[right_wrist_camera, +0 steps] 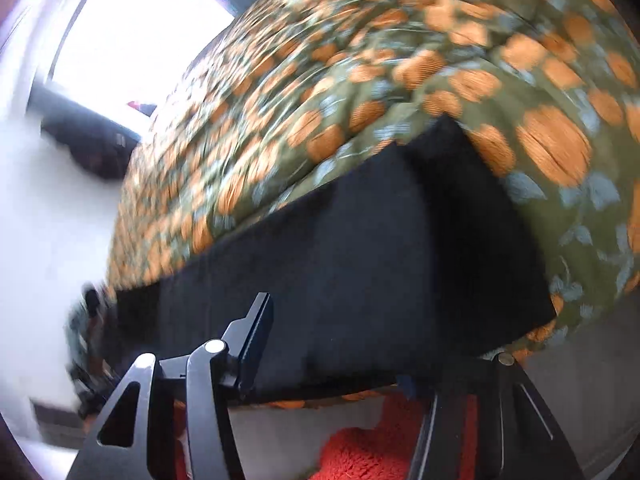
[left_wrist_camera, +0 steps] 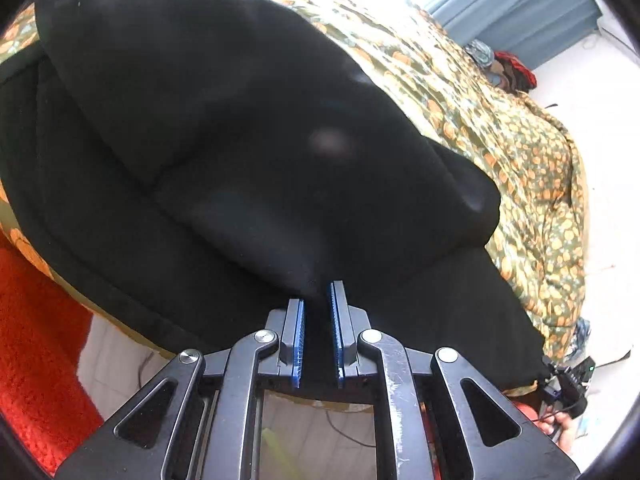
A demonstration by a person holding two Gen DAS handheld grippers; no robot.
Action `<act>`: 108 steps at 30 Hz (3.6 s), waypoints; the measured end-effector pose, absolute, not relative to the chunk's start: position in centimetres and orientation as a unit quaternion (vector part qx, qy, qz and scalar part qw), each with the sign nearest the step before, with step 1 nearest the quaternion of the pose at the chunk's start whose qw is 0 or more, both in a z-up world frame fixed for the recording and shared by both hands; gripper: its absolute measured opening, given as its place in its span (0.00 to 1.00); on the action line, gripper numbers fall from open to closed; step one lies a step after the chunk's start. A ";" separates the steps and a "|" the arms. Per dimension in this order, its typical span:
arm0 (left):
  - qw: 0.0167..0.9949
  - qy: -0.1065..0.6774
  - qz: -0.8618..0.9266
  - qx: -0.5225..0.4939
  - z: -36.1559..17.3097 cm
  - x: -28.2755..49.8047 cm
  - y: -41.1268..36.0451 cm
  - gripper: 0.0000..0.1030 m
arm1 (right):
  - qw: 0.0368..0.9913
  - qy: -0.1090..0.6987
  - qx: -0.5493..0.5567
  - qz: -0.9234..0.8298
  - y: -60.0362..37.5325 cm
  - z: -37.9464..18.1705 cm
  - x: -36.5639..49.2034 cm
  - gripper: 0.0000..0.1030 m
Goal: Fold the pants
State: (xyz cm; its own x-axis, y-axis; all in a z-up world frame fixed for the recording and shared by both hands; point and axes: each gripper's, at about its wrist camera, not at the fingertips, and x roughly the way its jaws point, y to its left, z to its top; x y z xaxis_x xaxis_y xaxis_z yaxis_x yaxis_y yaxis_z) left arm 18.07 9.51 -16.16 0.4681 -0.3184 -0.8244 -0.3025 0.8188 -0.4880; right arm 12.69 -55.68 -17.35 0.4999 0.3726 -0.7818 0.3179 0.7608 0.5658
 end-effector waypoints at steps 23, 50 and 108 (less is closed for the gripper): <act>0.827 0.544 -0.025 -0.138 -16.2 17.2 3.1 0.07 | 0.815 0.532 0.176 -0.147 -54.8 -16.9 12.8 0.05; 0.838 0.511 -0.031 -0.190 -15.4 14.9 5.9 0.40 | 0.817 0.543 0.120 -0.150 -53.9 -17.0 12.0 0.06; 0.818 0.532 -0.164 0.147 -17.8 20.7 -23.6 0.92 | 0.764 0.553 0.327 0.062 -61.7 -20.3 13.3 0.56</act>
State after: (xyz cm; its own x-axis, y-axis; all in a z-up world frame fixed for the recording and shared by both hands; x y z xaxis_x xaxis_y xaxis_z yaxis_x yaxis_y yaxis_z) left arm 20.70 -23.59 -17.84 0.3809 -0.1118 -0.9178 0.4236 0.9035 0.0658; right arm 13.31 -61.68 -20.26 0.3814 0.4566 -0.8038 0.2659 0.7785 0.5685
